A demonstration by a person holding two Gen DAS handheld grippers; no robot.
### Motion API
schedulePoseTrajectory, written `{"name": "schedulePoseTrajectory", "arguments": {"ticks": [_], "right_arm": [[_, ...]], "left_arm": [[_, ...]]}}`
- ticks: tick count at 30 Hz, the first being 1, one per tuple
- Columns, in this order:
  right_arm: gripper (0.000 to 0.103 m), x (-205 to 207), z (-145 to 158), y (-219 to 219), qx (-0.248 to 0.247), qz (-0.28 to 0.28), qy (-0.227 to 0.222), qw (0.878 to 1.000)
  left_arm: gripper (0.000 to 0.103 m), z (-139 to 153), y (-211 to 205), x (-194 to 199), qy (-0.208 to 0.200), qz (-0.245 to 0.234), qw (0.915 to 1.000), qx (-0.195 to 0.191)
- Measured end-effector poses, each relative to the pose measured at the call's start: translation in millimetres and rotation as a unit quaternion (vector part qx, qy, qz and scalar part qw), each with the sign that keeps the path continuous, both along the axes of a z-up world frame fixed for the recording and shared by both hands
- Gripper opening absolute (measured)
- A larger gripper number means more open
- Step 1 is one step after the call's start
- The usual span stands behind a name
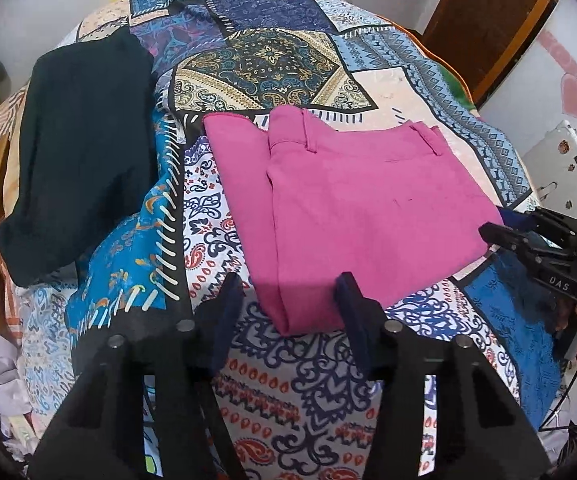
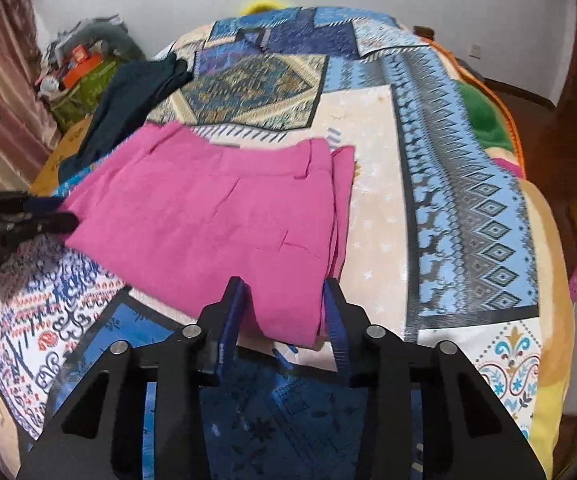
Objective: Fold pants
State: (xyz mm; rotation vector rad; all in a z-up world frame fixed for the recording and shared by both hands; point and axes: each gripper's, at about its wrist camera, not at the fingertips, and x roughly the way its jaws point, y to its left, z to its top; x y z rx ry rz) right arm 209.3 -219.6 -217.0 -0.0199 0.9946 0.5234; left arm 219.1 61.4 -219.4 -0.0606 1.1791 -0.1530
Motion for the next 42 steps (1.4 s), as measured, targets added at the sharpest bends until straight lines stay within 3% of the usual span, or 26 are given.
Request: {"name": "schedulePoseTrajectory", "arguments": {"ticks": [7,12,17,22,26,32,34,36,38,42], "right_arm": [[0.03,1,-12,-4,0.007,0.007,0.014,1.0],[0.03,-1,-7,-2,0.0,0.008,0.007,1.0],[0.031,-4,7,-7,-0.015,0.011,-0.011,1.0],[0.045,7,28,-13,0.011,-0.007,-0.028,1.0],[0.048,26,40,-9,0.029,-0.018,-0.043,0.999],[0.048,60,29,8,0.028,-0.021,-0.039,0.999],[0.048,66,23,12,0.026,-0.025,-0.045,0.998],[0.048,74,15,19,0.016,-0.02,-0.046,0.999],[0.04,81,8,24,0.008,-0.015,-0.037,0.999],[0.027,90,-7,35,-0.039,0.006,-0.019,0.999]], "left_arm": [[0.041,-1,7,-6,-0.009,0.021,0.9995,0.023],[0.041,3,20,-9,-0.005,0.029,0.9995,0.009],[0.041,24,26,-7,-0.03,0.033,0.9982,0.04],[0.052,50,21,13,-0.067,0.031,0.9966,0.036],[0.073,56,9,34,-0.082,0.024,0.996,0.026],[0.076,33,-11,76,-0.054,0.002,0.9984,0.016],[0.067,20,-17,86,-0.037,-0.011,0.9992,0.01],[0.041,6,-25,96,-0.014,-0.026,0.9994,0.02],[0.026,-9,-30,103,0.004,-0.035,0.9987,0.037],[0.026,-26,-30,108,0.016,-0.04,0.9977,0.053]]}}
